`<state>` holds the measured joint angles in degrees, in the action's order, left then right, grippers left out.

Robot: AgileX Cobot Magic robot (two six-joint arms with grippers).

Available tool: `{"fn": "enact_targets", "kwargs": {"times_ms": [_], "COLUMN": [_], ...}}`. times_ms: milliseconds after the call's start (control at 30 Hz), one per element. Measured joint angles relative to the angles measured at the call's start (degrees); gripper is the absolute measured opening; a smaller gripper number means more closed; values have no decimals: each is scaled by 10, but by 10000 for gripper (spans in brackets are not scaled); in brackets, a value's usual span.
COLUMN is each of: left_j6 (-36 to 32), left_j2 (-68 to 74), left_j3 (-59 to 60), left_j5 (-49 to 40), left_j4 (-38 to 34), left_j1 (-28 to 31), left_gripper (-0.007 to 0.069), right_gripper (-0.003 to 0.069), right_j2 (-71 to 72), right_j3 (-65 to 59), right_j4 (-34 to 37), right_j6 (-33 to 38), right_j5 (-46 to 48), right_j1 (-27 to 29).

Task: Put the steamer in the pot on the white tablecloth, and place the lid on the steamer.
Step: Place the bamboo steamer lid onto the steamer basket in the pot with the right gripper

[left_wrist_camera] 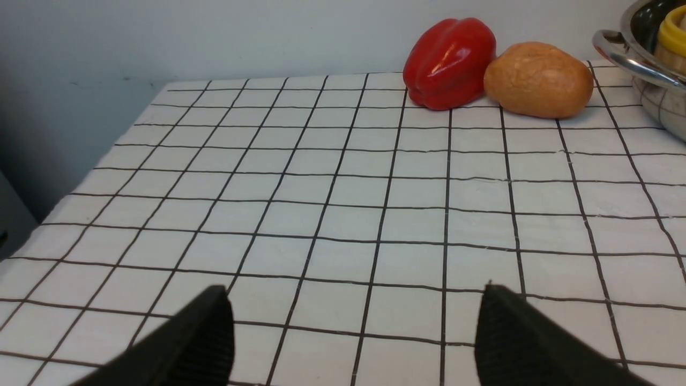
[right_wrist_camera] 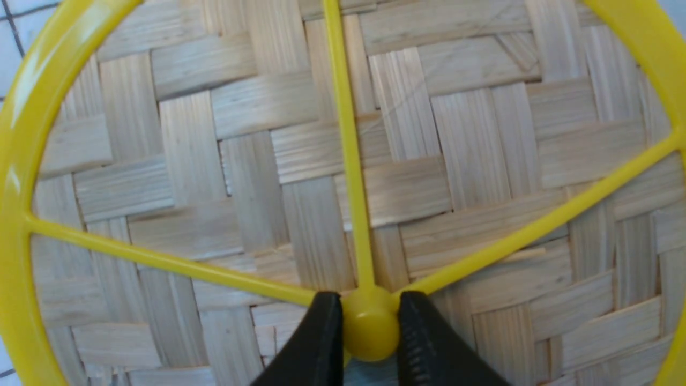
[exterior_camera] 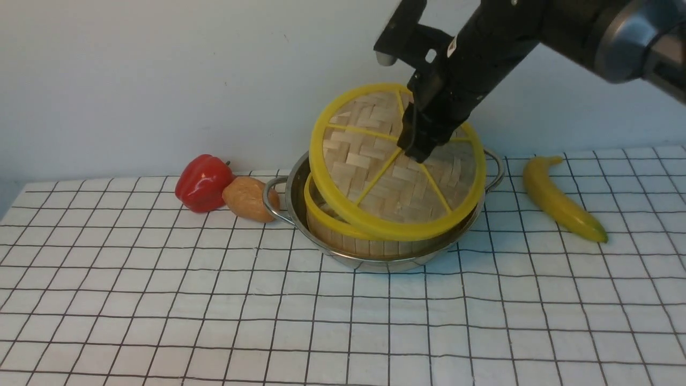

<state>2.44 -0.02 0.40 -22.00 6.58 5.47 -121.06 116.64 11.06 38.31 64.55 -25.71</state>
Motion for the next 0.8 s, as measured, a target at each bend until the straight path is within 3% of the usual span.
{"fn": "enact_targets", "kwargs": {"times_ms": [367,800], "left_j6": [0,0], "left_j2": [0,0], "left_j3": [0,0], "left_j5": [0,0], "left_j4": [0,0], "left_j1": [0,0], "left_gripper": [557,557], "right_gripper": [143,143], "right_j2": [-7,-7], "right_j3": [0,0], "right_j4": [4,5], "right_j6": [27,26], "right_j5": [-57,-42], "right_j1": [0,0]}}
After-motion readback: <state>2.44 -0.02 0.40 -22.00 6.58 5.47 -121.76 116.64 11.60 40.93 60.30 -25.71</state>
